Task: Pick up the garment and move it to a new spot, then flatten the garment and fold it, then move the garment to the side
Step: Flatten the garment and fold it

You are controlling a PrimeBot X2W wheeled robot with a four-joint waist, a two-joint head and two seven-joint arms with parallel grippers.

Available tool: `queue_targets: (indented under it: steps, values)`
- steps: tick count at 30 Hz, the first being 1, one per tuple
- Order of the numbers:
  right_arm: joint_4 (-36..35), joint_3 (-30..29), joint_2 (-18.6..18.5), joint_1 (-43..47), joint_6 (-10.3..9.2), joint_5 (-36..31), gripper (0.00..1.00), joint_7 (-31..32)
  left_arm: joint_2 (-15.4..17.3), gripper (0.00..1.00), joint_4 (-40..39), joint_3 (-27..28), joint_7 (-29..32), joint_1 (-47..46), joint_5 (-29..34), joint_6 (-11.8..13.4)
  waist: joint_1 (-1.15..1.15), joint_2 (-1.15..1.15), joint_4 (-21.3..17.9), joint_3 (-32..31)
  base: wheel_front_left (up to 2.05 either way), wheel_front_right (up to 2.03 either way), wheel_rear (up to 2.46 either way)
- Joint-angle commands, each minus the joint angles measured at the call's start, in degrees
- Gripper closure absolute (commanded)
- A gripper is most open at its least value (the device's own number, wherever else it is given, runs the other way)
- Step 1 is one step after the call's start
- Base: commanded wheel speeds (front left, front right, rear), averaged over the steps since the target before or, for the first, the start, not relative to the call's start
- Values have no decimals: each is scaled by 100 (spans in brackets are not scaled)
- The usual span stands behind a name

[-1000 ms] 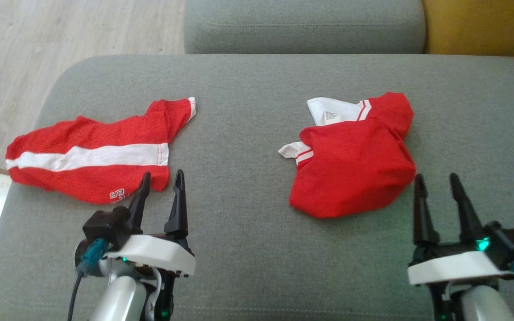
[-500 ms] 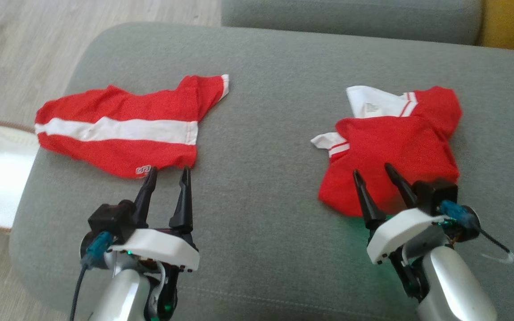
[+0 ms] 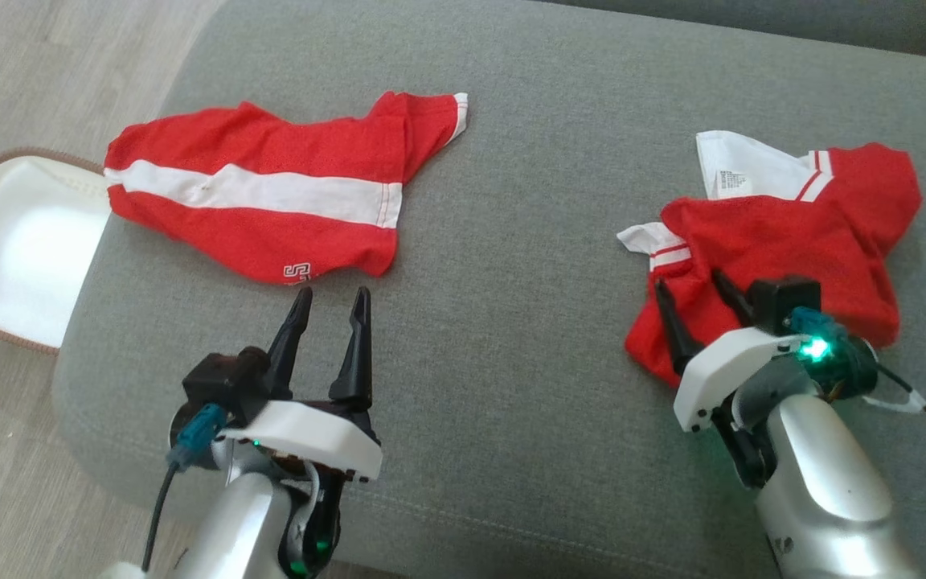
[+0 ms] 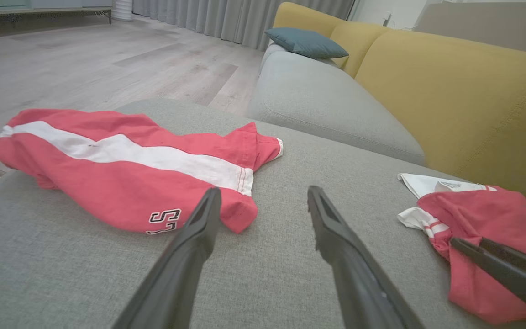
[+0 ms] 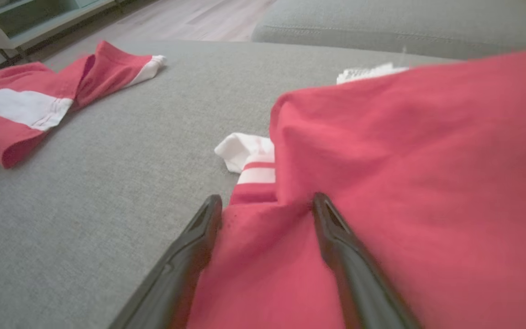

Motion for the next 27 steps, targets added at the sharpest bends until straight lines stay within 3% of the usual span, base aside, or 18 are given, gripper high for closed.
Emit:
queue_targets:
  steps: [1, 2, 4, 14, 27]
  values:
    - [-46, 114, -5, -176, 43, -36, 0, -8, 14, 0, -209, 145, -45, -248, -40, 63, 0, 0, 26, 36, 0, 0, 0]
    - [17, 111, -5, -195, 43, -37, 3, -16, 14, 0, -212, 125, -45, -263, -66, 81, 0, 0, 28, 48, 0, 0, 0]
    - [122, 103, -5, -232, 43, -48, 100, -50, 14, 0, -221, 96, -45, -295, -116, 115, 0, 0, 15, 65, 0, 0, 0]
    - [-39, 625, -5, -497, 43, 631, 100, -952, 13, 0, -101, 94, -45, -244, -110, 109, 0, 0, -319, -288, 0, 0, 0]
    - [-768, 56, -5, -1035, 43, 983, 100, -1342, 13, 0, -135, 304, -45, 102, -198, 118, 0, 0, -570, -966, 0, 0, 0]
